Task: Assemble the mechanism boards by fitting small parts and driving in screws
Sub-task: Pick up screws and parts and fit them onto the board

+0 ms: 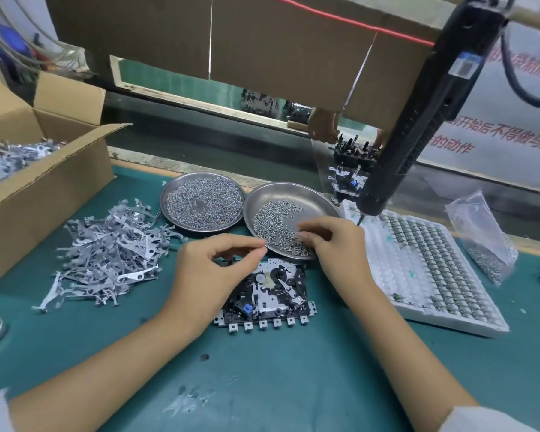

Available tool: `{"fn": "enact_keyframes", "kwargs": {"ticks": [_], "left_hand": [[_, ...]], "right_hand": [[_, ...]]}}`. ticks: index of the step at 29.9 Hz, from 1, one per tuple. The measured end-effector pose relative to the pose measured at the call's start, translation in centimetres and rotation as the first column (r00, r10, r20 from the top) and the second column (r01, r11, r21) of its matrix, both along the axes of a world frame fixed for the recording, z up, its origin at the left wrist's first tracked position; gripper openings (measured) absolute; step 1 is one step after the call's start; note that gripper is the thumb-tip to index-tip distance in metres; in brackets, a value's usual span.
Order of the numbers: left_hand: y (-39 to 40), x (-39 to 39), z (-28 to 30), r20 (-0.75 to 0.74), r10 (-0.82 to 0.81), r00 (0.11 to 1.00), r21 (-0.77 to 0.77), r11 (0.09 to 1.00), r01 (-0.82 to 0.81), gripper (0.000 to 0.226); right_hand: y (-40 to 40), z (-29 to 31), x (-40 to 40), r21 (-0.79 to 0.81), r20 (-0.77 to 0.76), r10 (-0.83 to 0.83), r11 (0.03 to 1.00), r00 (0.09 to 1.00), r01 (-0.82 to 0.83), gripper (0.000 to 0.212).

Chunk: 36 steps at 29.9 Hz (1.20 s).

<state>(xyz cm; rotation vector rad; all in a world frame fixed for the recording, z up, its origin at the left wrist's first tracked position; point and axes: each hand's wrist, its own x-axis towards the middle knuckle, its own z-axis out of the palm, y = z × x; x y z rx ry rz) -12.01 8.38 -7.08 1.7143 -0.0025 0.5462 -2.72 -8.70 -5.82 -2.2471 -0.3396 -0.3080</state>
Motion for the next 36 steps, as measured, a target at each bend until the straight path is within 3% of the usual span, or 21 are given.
{"fn": "enact_keyframes", "kwargs": {"ticks": [5, 19, 22, 24, 26, 30, 36], "left_hand": [[-0.3, 0.0, 0.0, -0.008, -0.045, 0.999, -0.026, 0.999, 0.045, 0.012], [-0.7, 0.0, -0.3, 0.006, -0.028, 1.0, 0.04, 0.999, 0.028, 0.011], [-0.6, 0.0, -0.4, 0.012, -0.031, 0.999, 0.047, 0.998, 0.03, 0.011], [-0.7, -0.1, -0.3, 0.019, -0.037, 0.999, 0.03, 0.999, 0.037, 0.011], [-0.8, -0.2, -0.3, 0.024, -0.052, 0.998, 0.0, 0.999, 0.052, 0.013], [-1.1, -0.3, -0.1, 0.043, -0.097, 0.994, -0.054, 0.994, 0.099, 0.023], [-1.2, -0.3, -0.1, 0.056, -0.108, 0.993, -0.068, 0.991, 0.112, 0.023]], "right_hand": [[-0.3, 0.0, -0.3, -0.06, 0.02, 0.028, 0.998, 0.999, -0.027, 0.015], [-0.4, 0.0, -0.8, 0.029, -0.009, 0.032, 0.999, 0.999, -0.032, 0.017], [-0.4, 0.7, -1.5, 0.26, -0.079, 0.047, 0.965, 0.996, -0.025, 0.021], [-0.2, 1.3, -2.7, 0.544, -0.176, 0.137, 0.839, 0.975, -0.02, 0.023], [0.3, 1.2, -4.3, 0.702, -0.221, 0.244, 0.712, 0.944, -0.02, 0.021], [1.5, 0.6, -6.7, 0.784, -0.231, 0.323, 0.621, 0.918, -0.021, 0.021], [2.0, 0.3, -7.3, 0.806, -0.193, 0.29, 0.592, 0.937, -0.017, 0.02]]}}
